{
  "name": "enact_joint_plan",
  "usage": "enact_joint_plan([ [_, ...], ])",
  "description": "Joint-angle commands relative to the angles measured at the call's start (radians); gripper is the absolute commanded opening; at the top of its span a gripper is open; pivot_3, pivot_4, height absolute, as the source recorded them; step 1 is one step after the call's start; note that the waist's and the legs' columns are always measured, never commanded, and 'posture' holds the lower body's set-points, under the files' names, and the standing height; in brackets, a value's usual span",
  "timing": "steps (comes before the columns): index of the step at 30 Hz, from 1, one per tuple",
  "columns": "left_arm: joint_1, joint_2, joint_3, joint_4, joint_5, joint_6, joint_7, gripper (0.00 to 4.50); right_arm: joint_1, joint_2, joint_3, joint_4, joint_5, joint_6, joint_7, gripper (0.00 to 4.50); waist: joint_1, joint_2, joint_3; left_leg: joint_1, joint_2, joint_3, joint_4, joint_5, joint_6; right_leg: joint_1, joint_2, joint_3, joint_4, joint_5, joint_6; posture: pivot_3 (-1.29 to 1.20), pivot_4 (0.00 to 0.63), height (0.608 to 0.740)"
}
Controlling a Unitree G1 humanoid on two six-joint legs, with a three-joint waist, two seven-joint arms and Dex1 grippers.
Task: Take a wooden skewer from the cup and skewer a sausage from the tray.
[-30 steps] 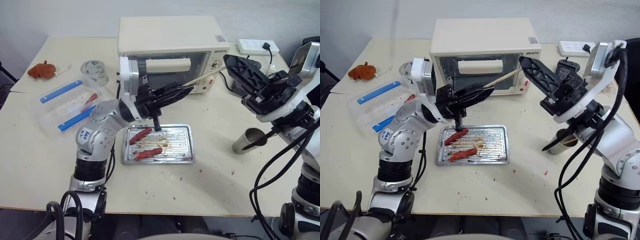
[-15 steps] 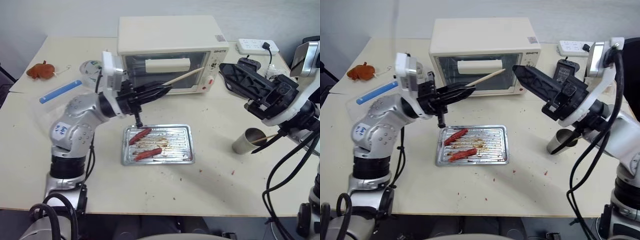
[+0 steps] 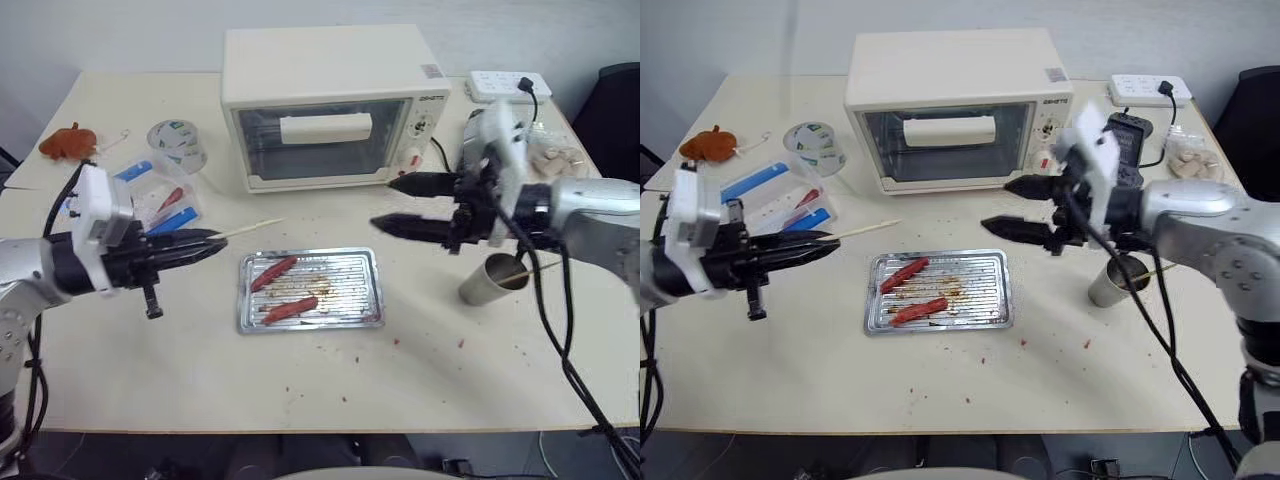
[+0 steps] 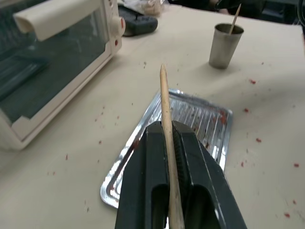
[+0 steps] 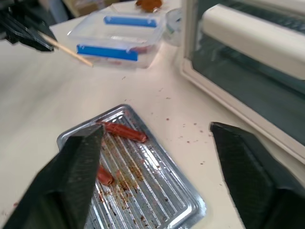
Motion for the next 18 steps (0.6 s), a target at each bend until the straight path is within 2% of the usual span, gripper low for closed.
enact_joint_plan([
  [1,0.116,0.013,0.135,-0.057,0.001,0.000,-0.014,0.00,-0.021,0.031,0.141,-0.039,-0.223,-0.105,0.141,4.46,-0.001,0.000,0.000,0.000,0.000,0.000,0.000,0.000,0.000,0.000,-0.001,-0.001,0.000,0.000,0.000,0.00,0.150,0.740],
  [6,0.242,0.008,0.222,-0.083,0.008,-0.009,-0.015,0.00,-0.026,0.137,0.264,-0.015,-0.379,-0.173,0.257,4.46,-0.003,0.000,0.000,0.000,0.000,0.000,0.000,-0.001,-0.001,0.000,-0.002,-0.003,0.000,0.000,0.000,0.00,0.150,0.740],
  [12,0.267,0.010,0.250,-0.118,-0.024,0.000,0.013,0.00,-0.027,0.211,0.310,0.037,-0.560,-0.278,0.319,4.46,-0.003,0.000,0.000,0.000,0.000,-0.001,0.001,0.000,-0.001,0.000,-0.002,-0.005,0.002,0.000,0.000,0.00,0.150,0.740],
  [15,0.264,0.007,0.254,-0.122,-0.039,0.004,0.031,0.00,0.008,0.236,0.317,0.033,-0.638,-0.338,0.321,3.83,-0.004,0.000,0.000,0.000,-0.001,-0.001,0.001,0.000,-0.001,0.000,-0.002,-0.005,0.002,0.000,0.000,0.00,0.150,0.740],
  [18,0.267,0.008,0.254,-0.128,-0.048,0.004,0.040,0.00,0.041,0.263,0.297,0.021,-0.681,-0.360,0.304,2.85,-0.006,0.000,0.000,0.000,-0.001,-0.001,0.001,-0.001,-0.001,0.000,-0.002,-0.005,0.003,0.000,-0.001,0.00,0.150,0.740],
])
